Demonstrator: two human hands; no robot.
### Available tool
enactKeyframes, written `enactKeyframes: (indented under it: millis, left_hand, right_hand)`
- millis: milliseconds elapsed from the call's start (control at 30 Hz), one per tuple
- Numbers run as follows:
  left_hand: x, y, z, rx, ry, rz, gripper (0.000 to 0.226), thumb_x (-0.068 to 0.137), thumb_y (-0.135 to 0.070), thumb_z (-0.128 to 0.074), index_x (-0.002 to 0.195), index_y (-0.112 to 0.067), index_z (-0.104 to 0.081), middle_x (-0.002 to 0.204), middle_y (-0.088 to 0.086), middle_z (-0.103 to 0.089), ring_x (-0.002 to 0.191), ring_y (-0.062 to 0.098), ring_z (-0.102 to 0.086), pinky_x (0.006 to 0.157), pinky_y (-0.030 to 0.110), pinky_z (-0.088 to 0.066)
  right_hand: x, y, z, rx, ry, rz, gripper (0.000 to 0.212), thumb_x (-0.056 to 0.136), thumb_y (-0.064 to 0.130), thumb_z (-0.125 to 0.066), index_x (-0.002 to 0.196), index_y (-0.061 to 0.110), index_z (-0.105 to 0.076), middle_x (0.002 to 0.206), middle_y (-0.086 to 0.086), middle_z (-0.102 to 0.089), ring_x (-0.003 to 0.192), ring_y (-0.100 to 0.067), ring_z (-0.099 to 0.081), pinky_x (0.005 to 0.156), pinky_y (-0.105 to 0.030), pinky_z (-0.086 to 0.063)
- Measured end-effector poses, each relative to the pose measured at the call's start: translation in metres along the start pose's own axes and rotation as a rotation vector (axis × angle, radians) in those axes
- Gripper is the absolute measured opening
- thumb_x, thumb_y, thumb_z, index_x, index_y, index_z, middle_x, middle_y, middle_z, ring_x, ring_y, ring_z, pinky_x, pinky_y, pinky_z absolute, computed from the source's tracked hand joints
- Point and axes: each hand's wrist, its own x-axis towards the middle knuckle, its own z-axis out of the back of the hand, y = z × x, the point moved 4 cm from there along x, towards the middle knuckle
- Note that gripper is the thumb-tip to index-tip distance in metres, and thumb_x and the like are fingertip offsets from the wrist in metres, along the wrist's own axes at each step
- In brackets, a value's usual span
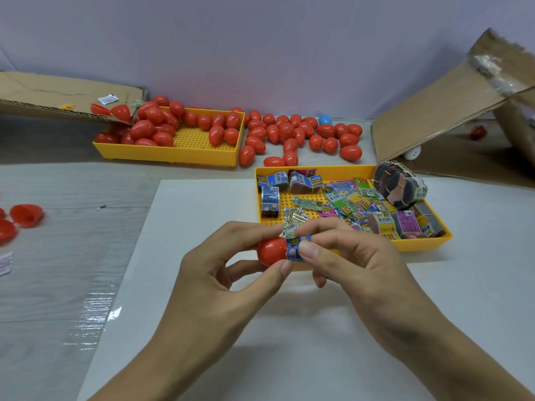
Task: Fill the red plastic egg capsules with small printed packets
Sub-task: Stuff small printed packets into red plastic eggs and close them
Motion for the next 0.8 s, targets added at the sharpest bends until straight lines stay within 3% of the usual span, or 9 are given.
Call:
enactKeyframes:
  millis: [333,533,667,800]
  left_hand:
    - [0.0,0.0015,-0.0004,-0.002,-0.008,0.007,0.035,0.077,-0.026,-0.076,0.111,-0.03,-0.074,0.108,-0.001,-0.07,0.102,0.024,-0.069,0.079,0.024,-0.058]
    - [-0.0005,0.0003,-0.0008,0.018,-0.006,-0.017,0.035,0.078,-0.025,-0.076,0.113,-0.025,-0.074,0.109,0.002,-0.07,0.102,0.026,-0.069,0.079,0.026,-0.059]
    - [-0.0011,-0.0021,-0.0012,0.029,-0.02,-0.041,0.036,0.078,-0.026,-0.077,0.114,-0.026,-0.074,0.109,0.0,-0.068,0.1,0.024,-0.07,0.078,0.024,-0.059]
    - [-0.0011,-0.0026,-0.0006,0.033,-0.062,-0.057,0.034,0.077,-0.026,-0.076,0.111,-0.027,-0.076,0.103,-0.002,-0.063,0.096,0.022,-0.068,0.075,0.022,-0.058]
  right_hand:
    - [0.0007,-0.0029,0.0022,0.055,0.0,-0.04,0.013,0.074,0.03,-0.07,0.066,0.023,-0.078,0.094,0.01,-0.068,0.081,-0.004,-0.061,0.06,-0.023,-0.049]
    - [-0.0005,0.0006,0.0027,-0.033,-0.05,0.016,0.011,0.069,0.036,-0.073,0.061,0.029,-0.076,0.092,0.013,-0.067,0.081,0.001,-0.064,0.061,-0.013,-0.048]
    - [0.0001,-0.002,0.0048,-0.033,-0.081,0.003,0.019,0.063,0.043,-0.073,0.066,0.024,-0.078,0.092,0.013,-0.067,0.075,-0.001,-0.063,0.059,-0.013,-0.047]
    - [0.0001,-0.0018,0.0058,-0.027,-0.074,0.008,0.018,0.068,0.036,-0.081,0.071,0.019,-0.078,0.09,0.008,-0.069,0.063,-0.002,-0.062,0.055,-0.016,-0.048]
